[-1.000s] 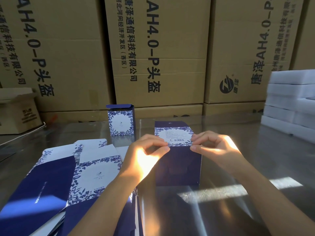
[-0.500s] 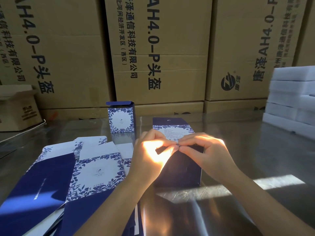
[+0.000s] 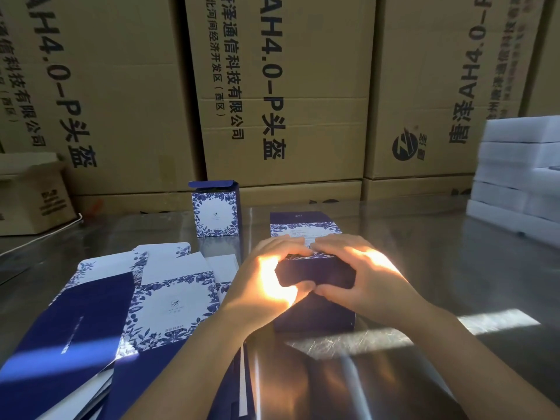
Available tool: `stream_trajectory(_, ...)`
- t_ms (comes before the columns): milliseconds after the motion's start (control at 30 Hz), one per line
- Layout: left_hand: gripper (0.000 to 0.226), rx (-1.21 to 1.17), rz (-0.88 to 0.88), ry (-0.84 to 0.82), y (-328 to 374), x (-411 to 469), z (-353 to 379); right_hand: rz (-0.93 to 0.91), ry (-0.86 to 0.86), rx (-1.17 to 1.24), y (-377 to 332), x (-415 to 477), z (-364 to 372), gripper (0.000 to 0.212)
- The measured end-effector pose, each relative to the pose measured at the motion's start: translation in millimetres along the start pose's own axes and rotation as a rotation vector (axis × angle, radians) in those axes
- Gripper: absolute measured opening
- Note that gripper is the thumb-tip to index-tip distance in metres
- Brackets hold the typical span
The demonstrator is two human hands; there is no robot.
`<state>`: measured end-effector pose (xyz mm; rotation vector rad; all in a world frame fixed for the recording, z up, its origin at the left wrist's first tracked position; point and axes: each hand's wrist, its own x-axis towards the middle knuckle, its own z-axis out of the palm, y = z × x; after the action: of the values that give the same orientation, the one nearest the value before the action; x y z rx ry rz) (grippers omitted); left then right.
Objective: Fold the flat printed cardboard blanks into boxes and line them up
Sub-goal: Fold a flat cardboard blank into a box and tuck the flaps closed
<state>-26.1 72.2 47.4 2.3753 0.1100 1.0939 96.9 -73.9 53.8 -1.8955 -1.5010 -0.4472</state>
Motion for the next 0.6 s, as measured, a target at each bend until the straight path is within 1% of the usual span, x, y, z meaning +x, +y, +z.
stream_trajectory(67, 0.048, 0.079, 0.048, -0.017, -2.7, -0.1, -0.2, 0.008, 0.002, 0.001, 1.6, -0.4, 2.5, 0.059)
stream_trajectory(200, 0.051, 0.164, 0.078, 0.021, -3.0, 0.7, 1.2, 0.028, 0.071, 0.007, 2.1, -0.6, 6.7, 0.053)
stream_trajectory(400, 0.047, 0.208, 0.109, 0.104, -2.1, 0.5, 6.2, 0.082, 0.126, -0.026, 2.2, -1.1, 12.4, 0.047)
stream_trajectory(600, 0.044, 0.234, 0.091, 0.119, -4.6, 0.6, 7.3, 0.097, 0.156, -0.077, 2.0, 1.6, 16.2, 0.043)
